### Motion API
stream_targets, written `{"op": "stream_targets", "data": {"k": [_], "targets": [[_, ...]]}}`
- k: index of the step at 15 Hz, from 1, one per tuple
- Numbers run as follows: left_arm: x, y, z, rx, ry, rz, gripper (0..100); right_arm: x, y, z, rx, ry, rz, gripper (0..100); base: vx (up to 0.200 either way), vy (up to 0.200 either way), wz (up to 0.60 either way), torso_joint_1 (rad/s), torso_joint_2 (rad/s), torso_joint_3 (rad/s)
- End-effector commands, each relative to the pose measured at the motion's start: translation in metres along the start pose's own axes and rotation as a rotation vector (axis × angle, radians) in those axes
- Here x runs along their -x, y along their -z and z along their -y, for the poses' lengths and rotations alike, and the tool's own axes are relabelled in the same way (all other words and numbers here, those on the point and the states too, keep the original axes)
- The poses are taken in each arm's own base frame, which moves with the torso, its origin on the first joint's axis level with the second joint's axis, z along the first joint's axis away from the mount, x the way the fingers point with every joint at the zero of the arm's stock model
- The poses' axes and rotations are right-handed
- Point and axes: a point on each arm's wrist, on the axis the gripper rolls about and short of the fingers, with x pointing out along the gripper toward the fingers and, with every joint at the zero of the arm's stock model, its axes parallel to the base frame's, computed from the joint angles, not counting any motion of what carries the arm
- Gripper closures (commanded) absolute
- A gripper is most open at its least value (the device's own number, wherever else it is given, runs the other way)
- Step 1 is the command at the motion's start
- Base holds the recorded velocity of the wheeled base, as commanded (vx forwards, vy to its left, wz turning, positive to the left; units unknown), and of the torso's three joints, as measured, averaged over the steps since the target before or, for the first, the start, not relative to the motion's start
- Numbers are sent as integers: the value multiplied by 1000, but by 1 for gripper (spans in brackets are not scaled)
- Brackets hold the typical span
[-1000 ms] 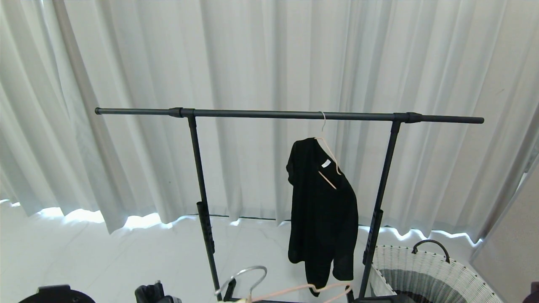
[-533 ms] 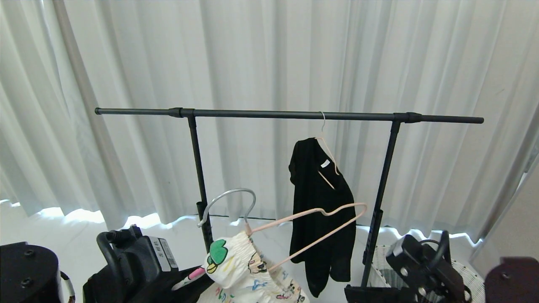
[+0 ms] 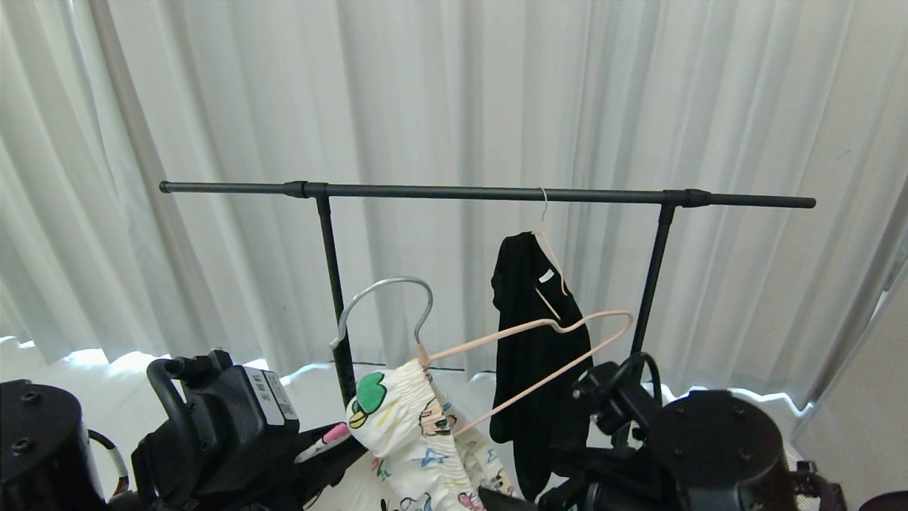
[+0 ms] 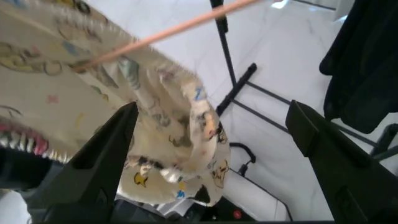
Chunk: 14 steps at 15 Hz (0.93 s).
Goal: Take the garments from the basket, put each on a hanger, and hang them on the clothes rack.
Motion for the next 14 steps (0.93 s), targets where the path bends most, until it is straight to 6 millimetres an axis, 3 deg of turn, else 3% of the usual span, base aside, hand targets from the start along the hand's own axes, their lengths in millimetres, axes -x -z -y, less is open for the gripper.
{"op": "stream_targets", "data": {"k": [1, 4, 9, 12, 14], "targets": [[0, -1, 0, 0, -1, 6, 100, -14, 20, -9, 41, -5, -75, 0, 0, 0, 0, 0, 0, 0], [1, -3, -1, 0, -5, 19, 100, -31, 25, -1, 47, 128, -51, 0, 0, 0, 0, 0, 0, 0], [1, -1, -1, 2, -13, 24, 100, -40, 22, 25, 54, 301, -15, 0, 0, 0, 0, 0, 0, 0], [6, 31, -8, 39, -80, -98, 100, -37, -1, 81, 103, 562, 42, 0, 0, 0, 0, 0, 0, 0], [11, 38, -8, 47, -92, -115, 100, -34, -19, 105, 110, 634, 109, 0, 0, 0, 0, 0, 0, 0]]}}
